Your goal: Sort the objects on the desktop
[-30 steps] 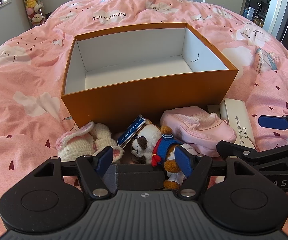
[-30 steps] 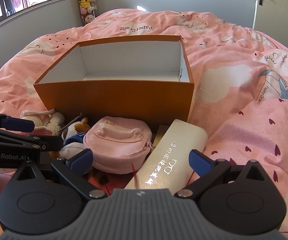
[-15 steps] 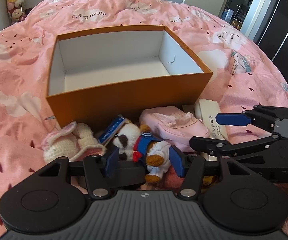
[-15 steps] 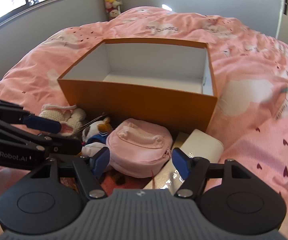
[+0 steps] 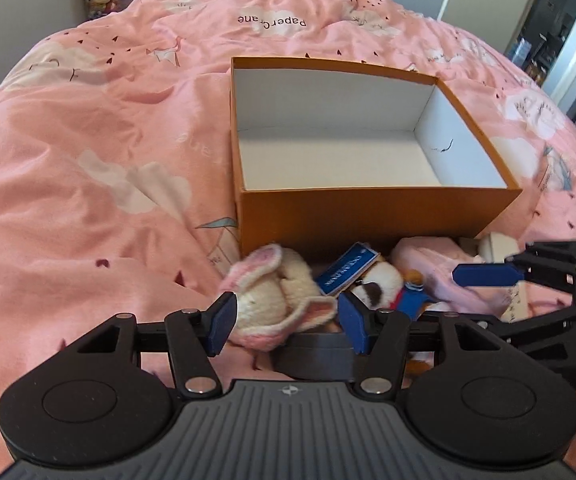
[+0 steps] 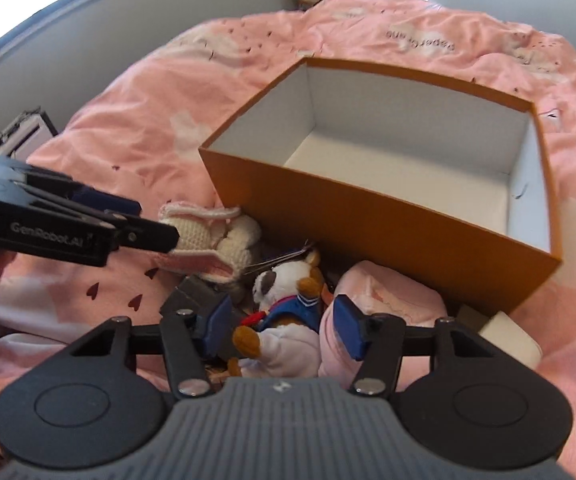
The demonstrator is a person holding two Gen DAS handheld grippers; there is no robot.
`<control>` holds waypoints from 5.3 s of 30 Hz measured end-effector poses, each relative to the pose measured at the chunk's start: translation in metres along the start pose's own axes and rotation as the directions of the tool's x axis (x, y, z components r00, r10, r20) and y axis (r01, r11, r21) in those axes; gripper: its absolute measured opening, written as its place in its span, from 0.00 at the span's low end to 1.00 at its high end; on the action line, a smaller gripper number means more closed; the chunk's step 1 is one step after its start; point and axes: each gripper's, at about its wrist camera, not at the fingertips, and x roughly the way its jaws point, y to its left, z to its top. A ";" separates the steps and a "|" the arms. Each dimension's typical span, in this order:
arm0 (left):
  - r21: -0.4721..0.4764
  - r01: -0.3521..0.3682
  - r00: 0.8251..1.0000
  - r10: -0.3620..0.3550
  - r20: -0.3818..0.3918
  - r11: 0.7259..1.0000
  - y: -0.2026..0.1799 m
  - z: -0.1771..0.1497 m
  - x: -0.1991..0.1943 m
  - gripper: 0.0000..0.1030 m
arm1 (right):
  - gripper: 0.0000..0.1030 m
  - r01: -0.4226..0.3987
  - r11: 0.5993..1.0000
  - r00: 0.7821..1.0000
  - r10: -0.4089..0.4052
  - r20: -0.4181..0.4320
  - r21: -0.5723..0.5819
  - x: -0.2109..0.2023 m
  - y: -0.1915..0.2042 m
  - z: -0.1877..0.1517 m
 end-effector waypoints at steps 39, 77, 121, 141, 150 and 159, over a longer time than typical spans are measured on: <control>-0.004 -0.036 0.996 0.037 0.080 0.999 0.017 0.007 -0.020 0.43 | 0.45 -0.033 0.979 0.999 0.027 -0.037 -0.201 0.006 -0.007 0.007; 0.386 0.036 0.977 0.049 -0.209 0.922 -0.036 0.133 0.095 0.41 | 0.45 -0.042 0.989 0.991 0.023 0.132 0.143 0.074 -0.094 0.075; 0.407 0.009 1.000 0.003 -0.029 0.913 -0.024 0.139 0.093 0.62 | 0.34 0.028 0.990 0.985 -0.003 -0.175 0.141 0.149 -0.112 0.115; 0.712 -0.139 0.972 0.231 -0.034 0.689 -0.059 0.123 0.149 0.40 | 0.34 -0.032 0.990 0.983 0.056 -0.174 0.139 0.152 -0.121 0.119; 0.674 -0.117 0.976 0.212 -0.059 0.730 -0.044 0.128 0.147 0.40 | 0.32 -0.089 0.970 0.983 0.122 -0.137 0.225 0.162 -0.122 0.124; 0.651 -0.101 0.982 0.179 -0.055 0.752 -0.042 0.122 0.141 0.43 | 0.39 -0.059 0.974 0.987 0.090 -0.133 0.217 0.161 -0.120 0.124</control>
